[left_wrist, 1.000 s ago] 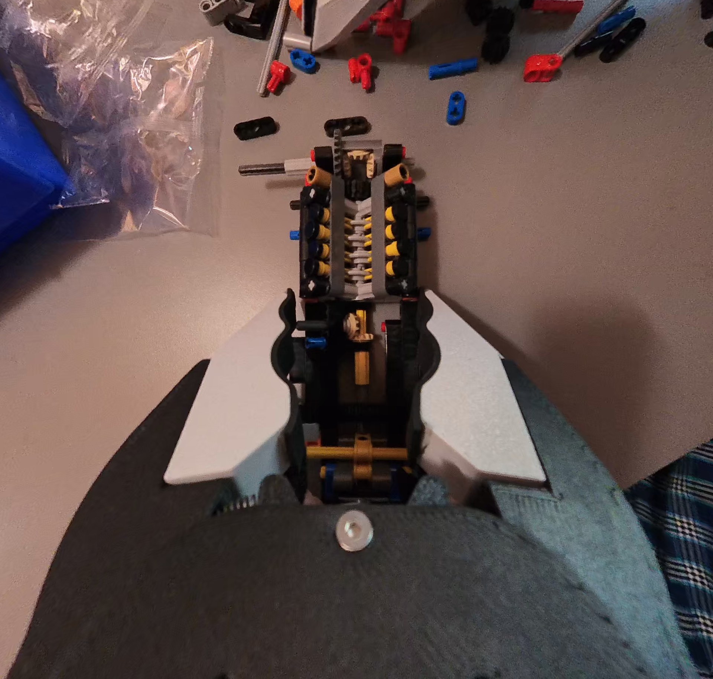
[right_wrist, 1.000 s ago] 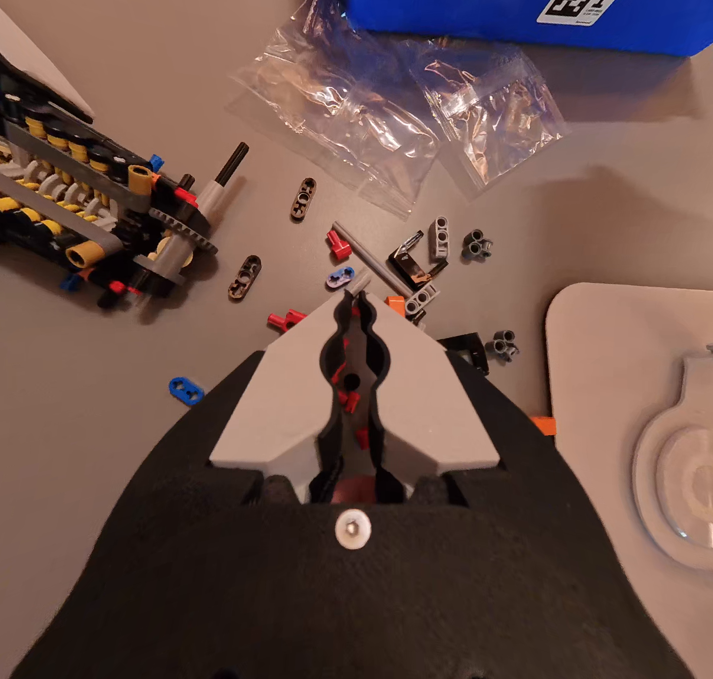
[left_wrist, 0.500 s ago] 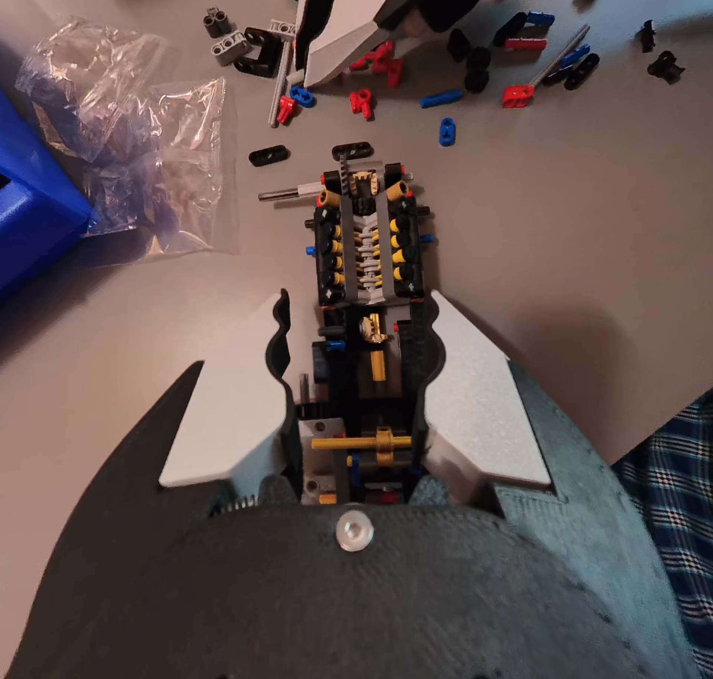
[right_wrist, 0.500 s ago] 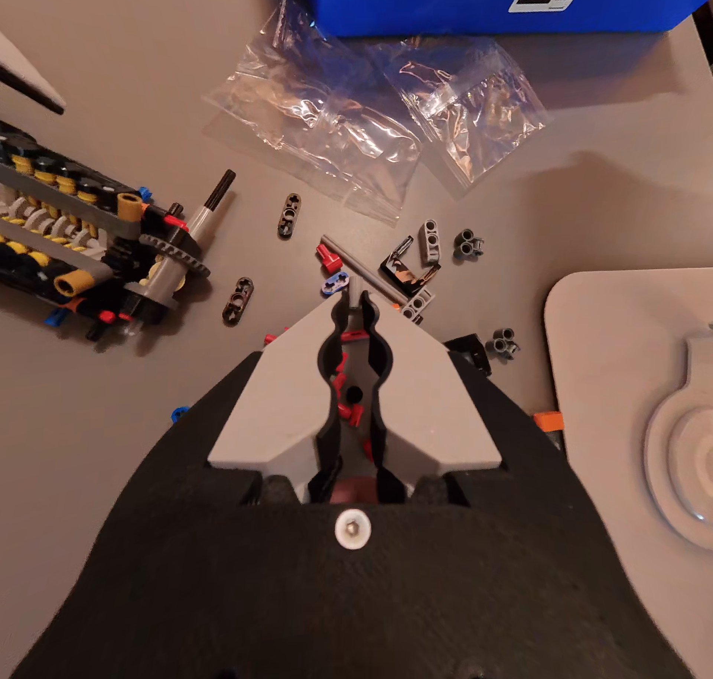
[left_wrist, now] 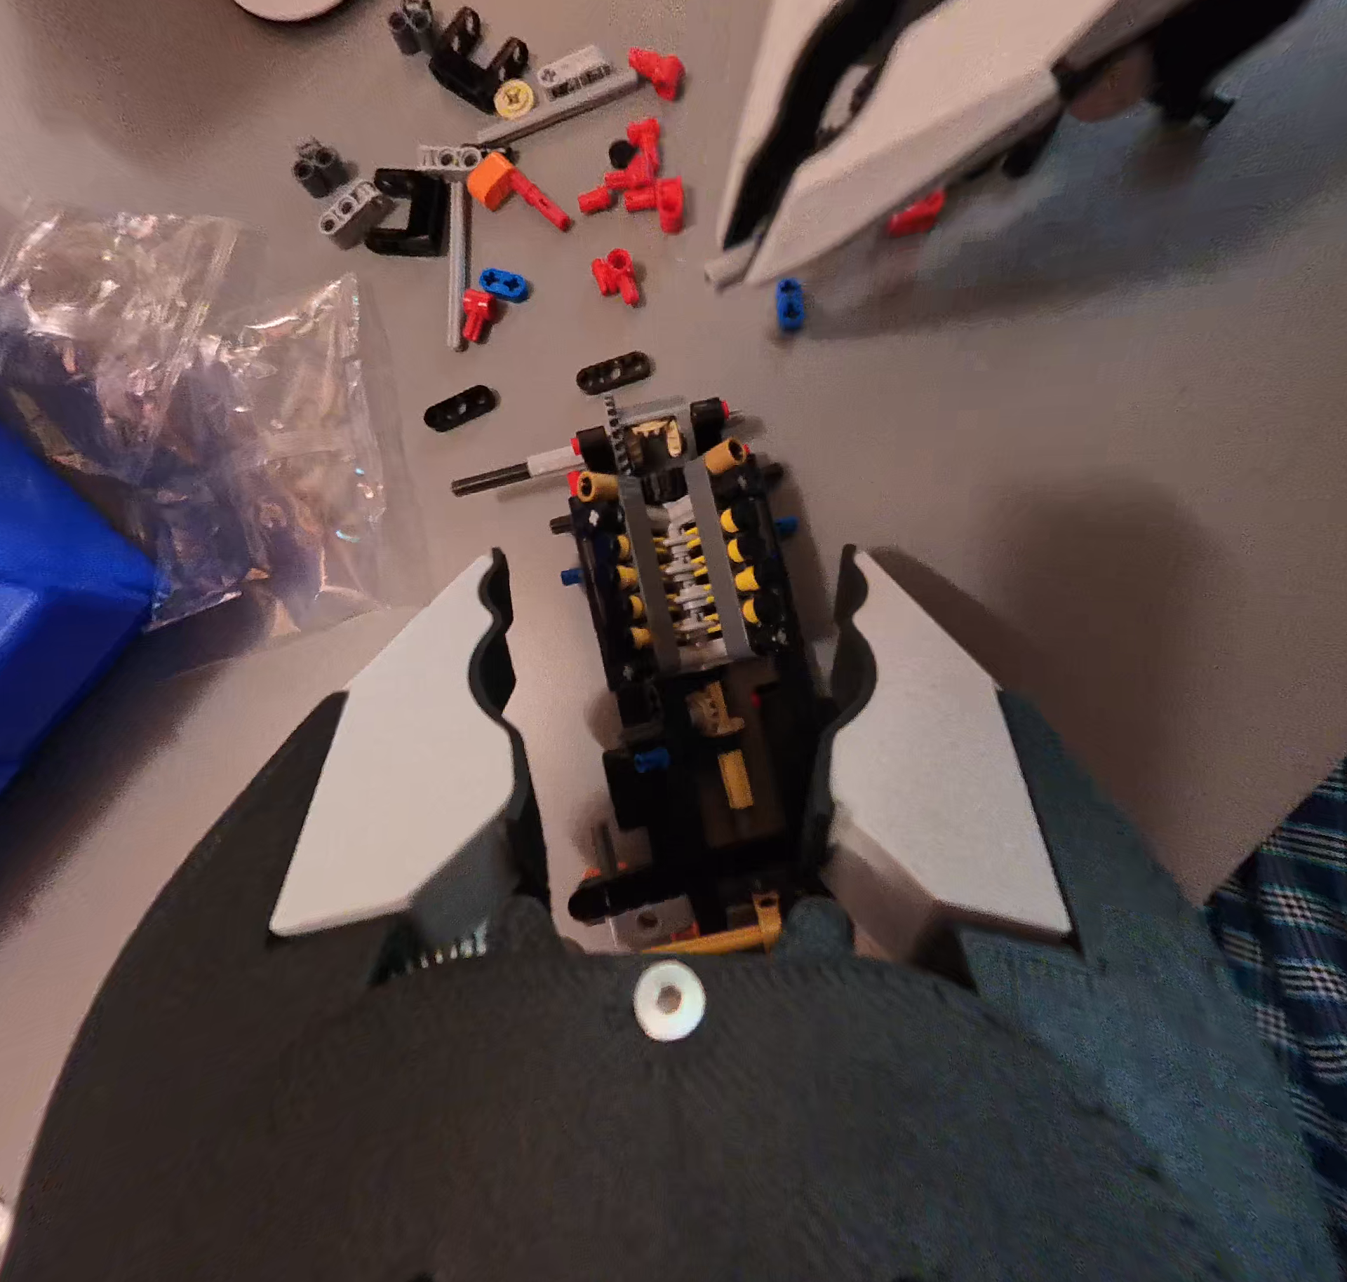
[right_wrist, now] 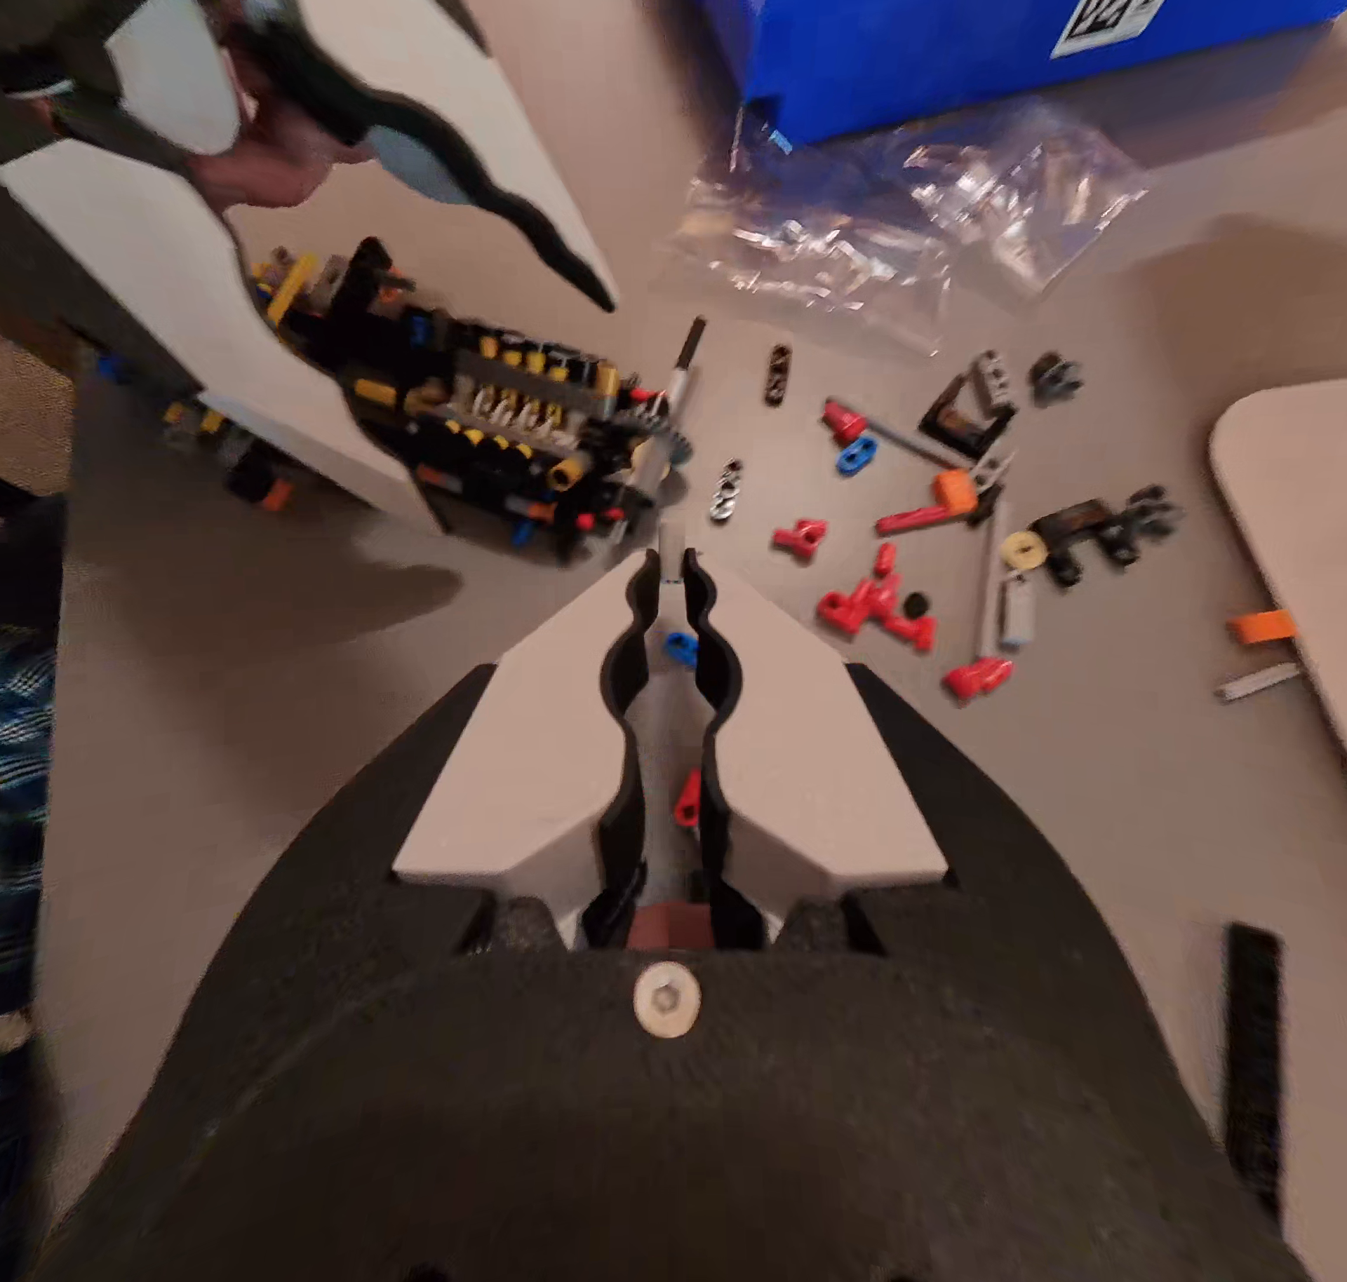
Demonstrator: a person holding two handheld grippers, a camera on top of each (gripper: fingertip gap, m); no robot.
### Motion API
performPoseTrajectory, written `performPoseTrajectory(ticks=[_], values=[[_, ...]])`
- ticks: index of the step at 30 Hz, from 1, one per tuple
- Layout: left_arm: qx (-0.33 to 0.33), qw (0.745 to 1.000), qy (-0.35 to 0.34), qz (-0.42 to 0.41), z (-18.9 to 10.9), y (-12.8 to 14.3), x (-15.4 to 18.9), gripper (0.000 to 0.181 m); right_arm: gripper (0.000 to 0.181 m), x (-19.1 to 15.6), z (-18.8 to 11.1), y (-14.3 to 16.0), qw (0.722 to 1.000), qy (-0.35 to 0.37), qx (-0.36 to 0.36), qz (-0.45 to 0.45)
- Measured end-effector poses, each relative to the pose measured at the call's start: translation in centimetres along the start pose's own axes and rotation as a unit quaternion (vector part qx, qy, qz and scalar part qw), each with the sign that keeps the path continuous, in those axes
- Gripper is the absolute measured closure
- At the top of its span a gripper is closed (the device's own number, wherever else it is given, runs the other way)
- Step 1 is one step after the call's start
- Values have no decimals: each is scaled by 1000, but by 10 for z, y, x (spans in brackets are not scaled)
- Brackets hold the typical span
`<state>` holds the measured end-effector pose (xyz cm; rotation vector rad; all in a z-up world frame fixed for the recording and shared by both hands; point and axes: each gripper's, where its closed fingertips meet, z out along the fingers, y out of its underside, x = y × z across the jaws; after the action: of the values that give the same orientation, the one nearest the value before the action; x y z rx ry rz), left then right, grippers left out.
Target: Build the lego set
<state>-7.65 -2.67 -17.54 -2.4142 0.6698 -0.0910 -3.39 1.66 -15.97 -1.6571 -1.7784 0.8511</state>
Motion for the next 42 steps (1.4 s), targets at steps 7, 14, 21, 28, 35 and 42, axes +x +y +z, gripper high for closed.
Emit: performPoseTrajectory(ticks=[7, 14, 21, 28, 35, 42], values=[[-31, 999, 14, -5, 15, 10, 1, 106, 177, -18, 11, 16, 1000, 4, -2, 20], [-11, 1000, 17, -2, 14, -4, -7, 90, 177, -18, 11, 14, 999, 20, 8, 46], [-36, 998, 42, 6, 24, 5, -1, 105, 177, -17, 16, 13, 998, 28, 3, 57], [-27, 999, 45, -4, 25, 4, -2, 107, 177, -17, 23, 14, 998, 23, -12, 63], [-17, 999, 37, -10, 25, 4, -2, 107, 177, -18, 24, 14, 997, 19, -14, 79], [-12, 999, 35, 3, 22, 1, -5, 102, 177, -17, 23, 13, 995, 19, -14, 98]])
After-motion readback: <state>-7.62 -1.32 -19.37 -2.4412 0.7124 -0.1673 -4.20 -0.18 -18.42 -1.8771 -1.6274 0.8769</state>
